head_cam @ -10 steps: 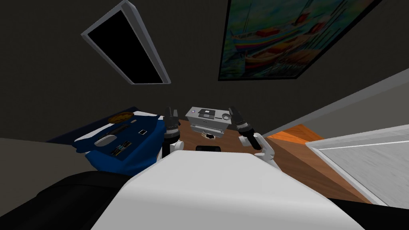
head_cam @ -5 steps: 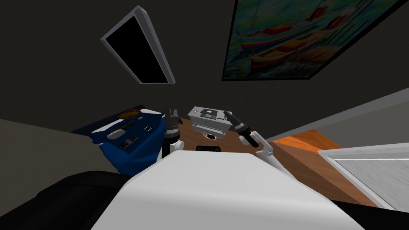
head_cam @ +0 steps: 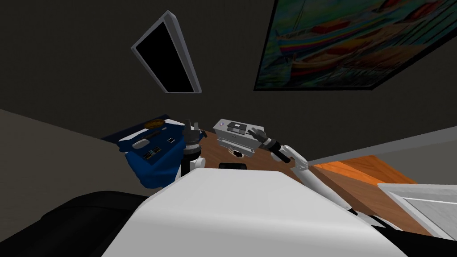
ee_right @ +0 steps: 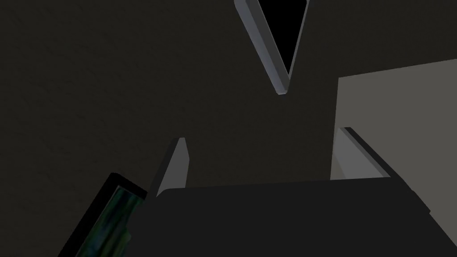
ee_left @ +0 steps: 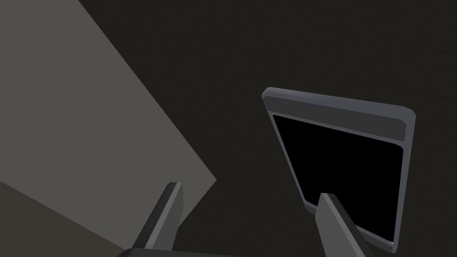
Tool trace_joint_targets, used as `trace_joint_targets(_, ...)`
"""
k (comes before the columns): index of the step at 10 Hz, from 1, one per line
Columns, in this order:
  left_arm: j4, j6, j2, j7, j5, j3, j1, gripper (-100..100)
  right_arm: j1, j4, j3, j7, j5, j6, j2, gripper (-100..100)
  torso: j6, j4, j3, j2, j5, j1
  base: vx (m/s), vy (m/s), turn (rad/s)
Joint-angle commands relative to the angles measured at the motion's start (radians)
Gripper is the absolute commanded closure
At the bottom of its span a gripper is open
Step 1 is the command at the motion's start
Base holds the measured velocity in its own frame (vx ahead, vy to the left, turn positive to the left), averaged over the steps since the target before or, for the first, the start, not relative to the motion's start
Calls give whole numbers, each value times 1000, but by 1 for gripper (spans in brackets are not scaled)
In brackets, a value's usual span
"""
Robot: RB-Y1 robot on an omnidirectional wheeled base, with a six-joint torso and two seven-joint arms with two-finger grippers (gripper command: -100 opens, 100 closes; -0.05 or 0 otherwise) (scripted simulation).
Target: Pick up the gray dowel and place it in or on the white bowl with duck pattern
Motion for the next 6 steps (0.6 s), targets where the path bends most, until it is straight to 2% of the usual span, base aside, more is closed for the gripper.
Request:
trace_joint_targets(1, 0, 0, 0, 0, 0, 0, 0, 0, -10, 26, 13, 1, 32, 2, -29, -100, 0, 0, 0, 0, 0, 0, 35, 10, 91)
trace_joint_targets(2, 0, 0, 0, 0, 0, 0, 0, 0, -24, 76, 30, 7, 70, -12, -66, -100, 1, 0, 0, 0, 0, 0, 35, 30, 134)
trace_joint_targets(3, 0, 0, 0, 0, 0, 0, 0, 0, -24, 76, 30, 7, 80, -12, -71, -100, 0, 0, 0, 0, 0, 1, 40, 21, 111)
trace_joint_targets(4, 0, 0, 0, 0, 0, 0, 0, 0, -36, 122, 47, 13, 119, -27, -113, -100, 0, 0, 0, 0, 0, 1, 52, 15, 210)
trace_joint_targets(5, 0, 0, 0, 0, 0, 0, 0, 0, -36, 127, 47, 13, 128, -27, -113, -100, 0, 0, 0, 0, 0, 1, 54, 10, 83)
trace_joint_targets(6, 0, 0, 0, 0, 0, 0, 0, 0, -46, 163, 65, 17, 168, -42, -153, -100, 1, 0, 0, 0, 0, 1, 67, 27, 187)
